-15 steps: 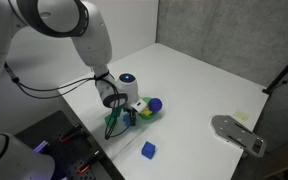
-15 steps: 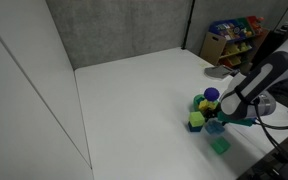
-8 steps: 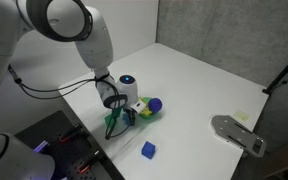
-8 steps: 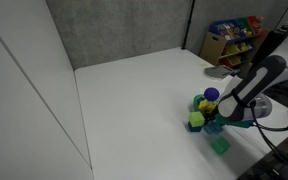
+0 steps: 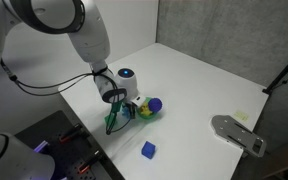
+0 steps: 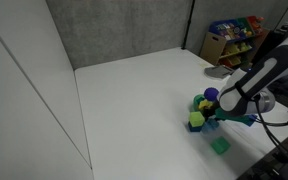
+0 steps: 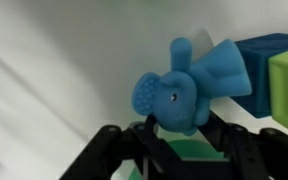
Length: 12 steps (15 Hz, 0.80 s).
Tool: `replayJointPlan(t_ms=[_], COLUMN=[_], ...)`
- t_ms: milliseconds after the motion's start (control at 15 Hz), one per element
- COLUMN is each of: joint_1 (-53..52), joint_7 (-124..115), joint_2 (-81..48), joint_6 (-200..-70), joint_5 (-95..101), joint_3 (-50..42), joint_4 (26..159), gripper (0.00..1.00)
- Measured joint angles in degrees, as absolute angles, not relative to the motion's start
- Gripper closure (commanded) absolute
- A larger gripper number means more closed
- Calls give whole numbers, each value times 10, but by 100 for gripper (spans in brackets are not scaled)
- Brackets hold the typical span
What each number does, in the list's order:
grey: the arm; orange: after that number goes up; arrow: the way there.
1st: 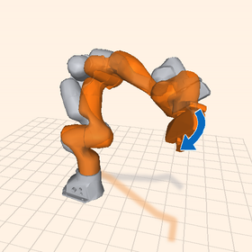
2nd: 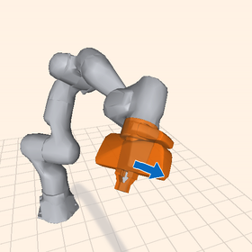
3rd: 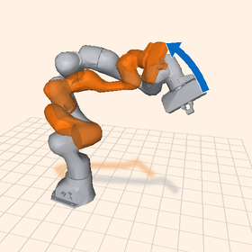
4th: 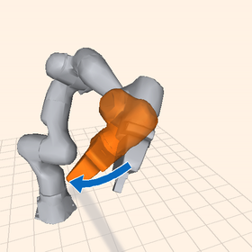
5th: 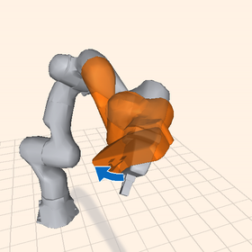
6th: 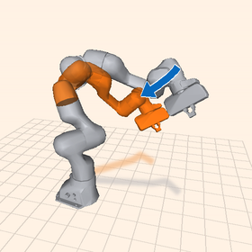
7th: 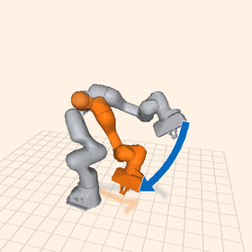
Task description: Put the blue object inside the bowl
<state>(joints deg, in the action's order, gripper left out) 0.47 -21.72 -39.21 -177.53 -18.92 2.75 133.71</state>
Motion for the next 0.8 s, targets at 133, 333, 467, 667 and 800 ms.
replayJointPlan(t_ms=[133, 333, 467, 667, 800], joint_1=[17, 39, 53, 66, 67], joint_7=[-209, -194, -187, -183, -181], joint_2=[-369, -331, -304, -264, -243], joint_6=[-1775, -1775, -1774, -1774, -1772], joint_5=[-189, -189, -189, -189, -189], joint_3=[42, 64, 72, 72, 62], joint_4=[1351, 1374, 1389, 1400, 1400], gripper=[84, 89, 89, 89, 89])
